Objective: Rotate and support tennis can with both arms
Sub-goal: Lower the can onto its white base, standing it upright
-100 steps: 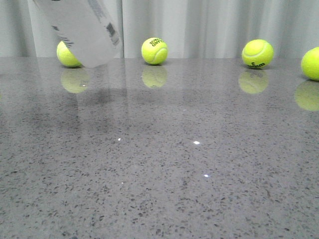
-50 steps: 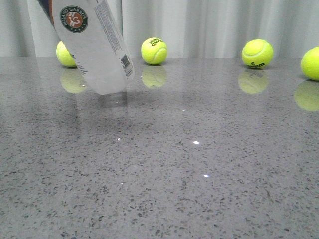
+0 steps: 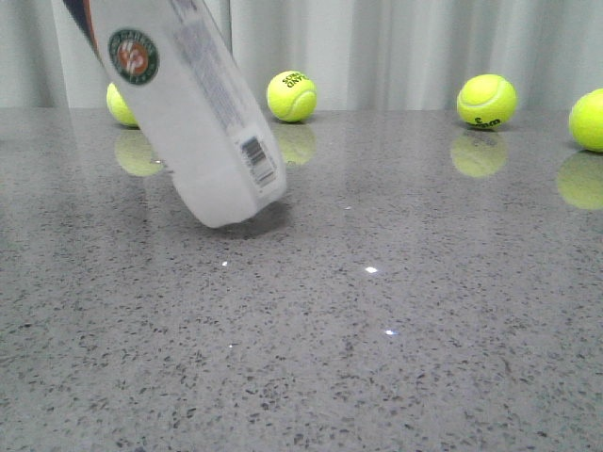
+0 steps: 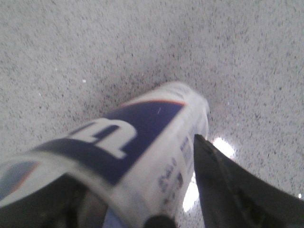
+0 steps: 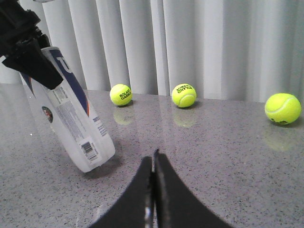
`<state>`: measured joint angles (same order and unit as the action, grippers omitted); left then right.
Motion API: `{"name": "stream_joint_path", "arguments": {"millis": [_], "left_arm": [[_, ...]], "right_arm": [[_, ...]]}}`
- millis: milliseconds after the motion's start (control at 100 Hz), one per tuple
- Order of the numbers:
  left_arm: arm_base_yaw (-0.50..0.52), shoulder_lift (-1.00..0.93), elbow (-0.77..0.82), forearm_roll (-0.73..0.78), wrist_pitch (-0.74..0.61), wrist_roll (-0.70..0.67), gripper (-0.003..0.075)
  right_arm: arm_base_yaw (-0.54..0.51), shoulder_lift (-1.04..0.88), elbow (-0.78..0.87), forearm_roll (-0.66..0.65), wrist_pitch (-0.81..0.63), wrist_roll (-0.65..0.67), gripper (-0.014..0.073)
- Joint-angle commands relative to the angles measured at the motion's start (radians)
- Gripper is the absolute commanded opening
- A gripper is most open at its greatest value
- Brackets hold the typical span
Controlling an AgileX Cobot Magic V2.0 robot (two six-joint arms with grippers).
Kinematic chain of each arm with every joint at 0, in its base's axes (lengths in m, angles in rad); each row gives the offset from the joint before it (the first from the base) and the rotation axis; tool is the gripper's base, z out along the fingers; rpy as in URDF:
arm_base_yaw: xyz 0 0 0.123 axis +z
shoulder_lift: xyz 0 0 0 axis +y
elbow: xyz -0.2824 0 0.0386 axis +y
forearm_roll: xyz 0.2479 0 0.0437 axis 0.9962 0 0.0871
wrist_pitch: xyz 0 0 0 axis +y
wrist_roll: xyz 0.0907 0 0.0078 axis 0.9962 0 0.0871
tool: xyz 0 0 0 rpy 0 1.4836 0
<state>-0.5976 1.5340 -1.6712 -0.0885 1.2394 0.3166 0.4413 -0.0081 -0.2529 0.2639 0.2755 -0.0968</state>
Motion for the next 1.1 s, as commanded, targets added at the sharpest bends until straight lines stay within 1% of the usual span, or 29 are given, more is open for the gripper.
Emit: {"name": "stream_joint_path", "arguments": {"millis": [0, 230, 590, 810, 1090], "left_arm": [[-0.008, -0.008, -0.066, -0.051, -0.056, -0.003, 0.0386], [-0.010, 0.073, -0.165, -0.182, -0.005, -0.003, 0.0386], [-0.010, 0.078, -0.193, -0.295, 0.038, -0.004, 0.0382], [-0.010, 0.078, -0.193, -0.353, 0.038, -0.004, 0.0379], [-0.010, 0.040, -0.194, -0.343, 0.038, -0.004, 0.0379]], "right_arm": [[-0.006, 0.014, -0.023, 0.003, -0.082, -0.007, -0.0069], [-0.006, 0.014, -0.023, 0.003, -0.082, -0.007, -0.0069], [-0.006, 0.014, -0.023, 0.003, -0.082, -0.007, -0.0069], [-0.006, 0.014, -0.023, 0.003, -0.082, -0.007, -0.0069], [-0.006, 0.014, -0.023, 0.003, -0.082, -0.007, -0.0069]]}}
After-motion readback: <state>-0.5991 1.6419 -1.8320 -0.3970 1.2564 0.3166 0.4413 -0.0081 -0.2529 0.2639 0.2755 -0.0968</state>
